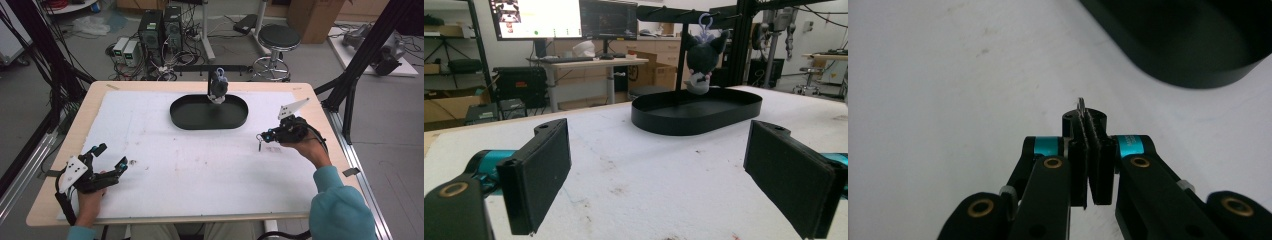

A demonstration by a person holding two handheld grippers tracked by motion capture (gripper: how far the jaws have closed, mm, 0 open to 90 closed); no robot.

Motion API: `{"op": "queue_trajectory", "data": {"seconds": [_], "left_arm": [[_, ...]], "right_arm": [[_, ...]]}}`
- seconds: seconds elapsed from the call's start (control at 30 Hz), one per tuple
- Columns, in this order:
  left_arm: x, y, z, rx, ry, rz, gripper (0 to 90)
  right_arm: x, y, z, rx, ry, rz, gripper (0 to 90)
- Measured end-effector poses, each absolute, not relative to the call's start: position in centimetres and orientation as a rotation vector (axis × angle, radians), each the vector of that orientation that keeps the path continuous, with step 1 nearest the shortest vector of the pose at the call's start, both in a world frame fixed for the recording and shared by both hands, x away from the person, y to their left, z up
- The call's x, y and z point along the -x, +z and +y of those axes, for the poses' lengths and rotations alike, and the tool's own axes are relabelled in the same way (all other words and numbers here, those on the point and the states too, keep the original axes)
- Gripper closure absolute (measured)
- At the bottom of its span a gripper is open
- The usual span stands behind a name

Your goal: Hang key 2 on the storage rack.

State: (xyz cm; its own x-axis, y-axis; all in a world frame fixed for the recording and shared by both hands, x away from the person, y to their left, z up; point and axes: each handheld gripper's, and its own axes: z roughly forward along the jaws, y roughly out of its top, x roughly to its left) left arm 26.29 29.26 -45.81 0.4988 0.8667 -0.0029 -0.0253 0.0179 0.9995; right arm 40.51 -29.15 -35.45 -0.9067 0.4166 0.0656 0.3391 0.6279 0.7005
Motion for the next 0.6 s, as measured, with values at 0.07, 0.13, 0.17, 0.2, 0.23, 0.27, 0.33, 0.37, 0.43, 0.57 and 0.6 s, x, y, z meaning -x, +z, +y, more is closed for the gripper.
{"op": "queue_trajectory", "data": {"seconds": [0.07,0.13,0.17,0.2,0.23,0.27,0.33,0.37,0.43,0.57,0.6], "left_arm": [[-26.3,-45.8,29.3,-1.383,0.824,0.802,12.1],[-26.3,-45.8,29.3,-1.386,0.825,0.802,12.1],[-26.3,-45.8,29.2,-1.385,0.824,0.802,12.1],[-26.3,-45.8,29.2,-1.384,0.825,0.801,12.1],[-26.3,-45.8,29.2,-1.384,0.825,0.802,12.1],[-26.3,-45.8,29.3,-1.387,0.825,0.802,12.1],[-26.3,-45.8,29.3,-1.383,0.824,0.803,12.1],[-26.3,-45.8,29.3,-1.387,0.825,0.802,12.1],[-26.3,-45.8,29.3,-1.384,0.825,0.803,12.1],[-26.3,-45.8,29.3,-1.385,0.824,0.803,12.1],[-26.3,-45.8,29.3,-1.386,0.824,0.803,12.1]], "right_arm": [[-41.0,-34.5,-28.9,-0.631,1.18,2.71,88.9],[-41.6,-33.7,-28.7,-0.624,1.222,2.698,88.9],[-42.0,-33.4,-28.6,-0.624,1.24,2.689,88.9],[-42.3,-33.1,-28.5,-0.632,1.257,2.683,88.9],[-42.6,-32.7,-28.4,-0.63,1.267,2.671,88.9],[-43.0,-32.4,-28.2,-0.629,1.289,2.652,88.9],[-43.6,-31.7,-27.9,-0.639,1.305,2.64,88.8],[-44.0,-31.4,-27.7,-0.63,1.308,2.627,88.8],[-44.6,-30.7,-27.5,-0.639,1.326,2.61,88.9],[-45.9,-29.0,-27.1,-0.647,1.358,2.566,88.8],[-46.3,-28.6,-27.0,-0.645,1.368,2.56,88.9]]}}
